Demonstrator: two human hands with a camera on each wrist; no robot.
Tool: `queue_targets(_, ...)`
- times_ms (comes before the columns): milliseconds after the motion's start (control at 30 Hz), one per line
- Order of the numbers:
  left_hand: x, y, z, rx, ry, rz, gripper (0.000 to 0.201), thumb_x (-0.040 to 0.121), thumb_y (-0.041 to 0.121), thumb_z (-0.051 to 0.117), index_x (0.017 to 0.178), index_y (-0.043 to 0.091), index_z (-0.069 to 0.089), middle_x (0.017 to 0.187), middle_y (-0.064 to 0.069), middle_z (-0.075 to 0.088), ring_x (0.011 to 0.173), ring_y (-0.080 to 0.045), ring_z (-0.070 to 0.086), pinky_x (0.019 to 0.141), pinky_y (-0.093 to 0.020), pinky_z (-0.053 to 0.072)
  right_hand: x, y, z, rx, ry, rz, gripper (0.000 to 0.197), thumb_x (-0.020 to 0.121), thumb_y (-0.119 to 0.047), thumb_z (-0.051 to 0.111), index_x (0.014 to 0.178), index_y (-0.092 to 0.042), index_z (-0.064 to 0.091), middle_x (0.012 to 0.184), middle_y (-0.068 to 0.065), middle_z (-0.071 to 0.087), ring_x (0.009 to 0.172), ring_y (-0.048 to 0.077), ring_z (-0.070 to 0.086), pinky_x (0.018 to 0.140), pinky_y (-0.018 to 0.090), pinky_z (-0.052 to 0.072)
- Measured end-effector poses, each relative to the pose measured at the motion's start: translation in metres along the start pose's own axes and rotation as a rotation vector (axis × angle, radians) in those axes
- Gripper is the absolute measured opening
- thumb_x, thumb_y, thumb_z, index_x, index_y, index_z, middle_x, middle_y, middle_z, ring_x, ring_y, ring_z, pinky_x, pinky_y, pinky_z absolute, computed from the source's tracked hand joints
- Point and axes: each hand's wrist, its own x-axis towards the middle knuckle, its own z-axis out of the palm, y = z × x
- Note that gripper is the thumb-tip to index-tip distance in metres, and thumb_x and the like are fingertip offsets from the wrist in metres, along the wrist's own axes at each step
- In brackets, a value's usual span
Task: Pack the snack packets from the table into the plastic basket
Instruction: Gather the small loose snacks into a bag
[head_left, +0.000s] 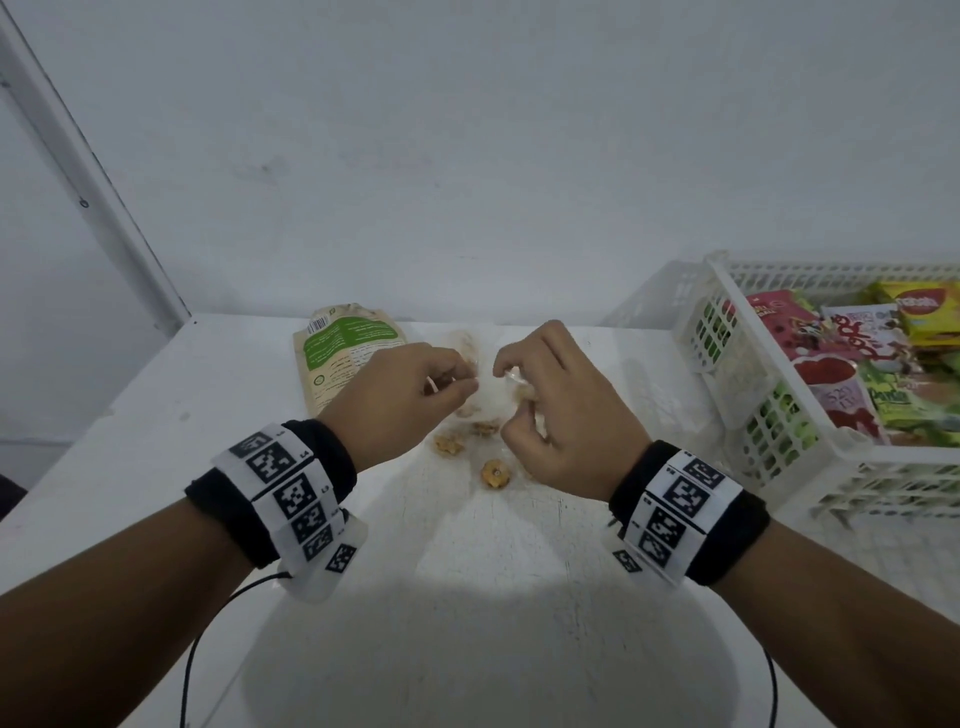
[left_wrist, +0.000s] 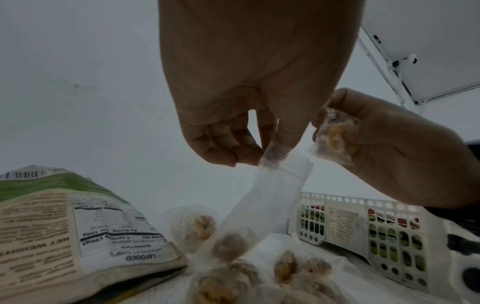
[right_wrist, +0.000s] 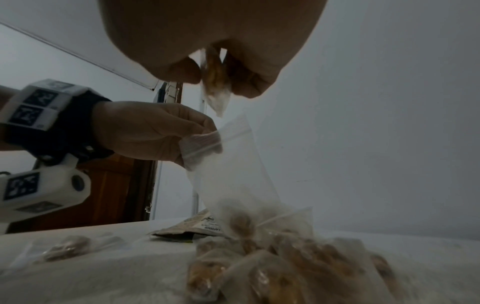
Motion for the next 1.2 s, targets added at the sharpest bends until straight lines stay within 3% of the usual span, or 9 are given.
queue_targets(67,-0.001,-0.001,0.001,-0.006,-0.007,-0.015,0.016,0.098,0.038,0.062,0.083,0.037,0.068,0.080,0.014,0.066,0.071,-0.004,0.061,0.070,-0.029,0.052,0.002,-0.002,0.002,0.004,-0.021,-0.029,0.038,0.082,-0.002,0.058,0.119,-0.009,0.058,0.108,0.001,0.047,0.080,0.013,0.050,0.065,0.025,0.047)
queue_targets(200,-0.002,-0.002,-0.001,0.019,-0.029,-0.017,0.024,0.100,0.029,0.059,0.079,0.041,0.063,0.073,0.022,0.062,0.068,0.001,0.056,0.063,-0.016,0.036,0.000,0.001,0.008,-0.064,-0.074,-0.146,0.030,0.094,0.000,0.060,0.123,-0.005,0.060,0.114,0.006,0.060,0.101,0.018,0.056,0.087,0.028,0.048)
queue_targets(333,-0.003,-0.009,-0.003,-0.012,0.004,-0.057,0.018,0.101,0.033,0.058,0.093,0.029,0.074,0.085,0.017,0.069,0.073,0.002,0.060,0.069,-0.020,0.041,-0.004,0.012,0.007,-0.130,-0.106,-0.202,0.016,0.096,-0.002,0.062,0.111,-0.008,0.066,0.109,0.003,0.067,0.099,0.018,0.058,0.088,0.029,0.046)
queue_targets(600,-0.002,-0.001,-0.002,-0.037,0.010,-0.043,0.020,0.100,0.035,0.060,0.092,0.028,0.077,0.083,0.021,0.070,0.067,0.004,0.060,0.062,-0.012,0.038,-0.005,0.021,0.014,-0.178,-0.141,-0.257,0.027,0.092,0.004,0.065,0.114,-0.011,0.072,0.119,0.002,0.072,0.110,0.024,0.066,0.091,0.043,0.050)
queue_targets(733,-0.001,0.000,-0.002,-0.052,-0.006,-0.032,0.020,0.100,0.034,0.060,0.092,0.029,0.078,0.077,0.026,0.068,0.062,0.005,0.058,0.059,-0.010,0.038,-0.003,0.020,0.011,-0.292,-0.016,-0.186,0.018,0.095,-0.013,0.070,0.111,-0.019,0.074,0.117,0.004,0.067,0.103,0.027,0.060,0.085,0.040,0.048)
queue_targets(900,-0.001,-0.004,-0.001,-0.048,-0.001,-0.055,0.019,0.100,0.035,0.062,0.089,0.028,0.076,0.073,0.022,0.066,0.057,0.004,0.056,0.056,-0.010,0.037,-0.005,0.020,0.007,-0.317,0.003,-0.146,0.023,0.096,-0.030,0.069,0.115,-0.019,0.072,0.110,0.005,0.061,0.094,0.025,0.056,0.078,0.039,0.047)
queue_targets(1067,0.000,-0.006,0.000,-0.040,0.001,-0.091,0.020,0.099,0.038,0.062,0.087,0.029,0.075,0.072,0.022,0.067,0.055,0.003,0.055,0.054,-0.009,0.036,-0.009,0.023,-0.002,-0.310,0.061,0.020,0.012,0.093,-0.015,0.059,0.104,-0.011,0.058,0.099,0.003,0.055,0.085,0.019,0.049,0.073,0.028,0.041)
queue_targets(1133,0.001,-0.007,0.000,-0.032,0.007,-0.093,0.020,0.099,0.039,0.062,0.088,0.030,0.075,0.080,0.018,0.070,0.059,0.001,0.058,0.057,-0.011,0.038,-0.014,0.036,-0.007,-0.299,-0.034,0.163,0.017,0.090,-0.015,0.055,0.107,-0.014,0.053,0.103,0.000,0.051,0.088,0.019,0.050,0.071,0.029,0.045)
queue_targets(1200,0.002,-0.006,-0.001,-0.032,0.018,-0.089,0.020,0.099,0.039,0.062,0.089,0.029,0.075,0.086,0.016,0.072,0.063,-0.001,0.061,0.059,-0.012,0.040,-0.021,0.050,-0.009,-0.316,-0.259,0.308,0.026,0.094,-0.025,0.054,0.119,-0.018,0.049,0.116,0.000,0.048,0.099,0.020,0.052,0.076,0.034,0.051)
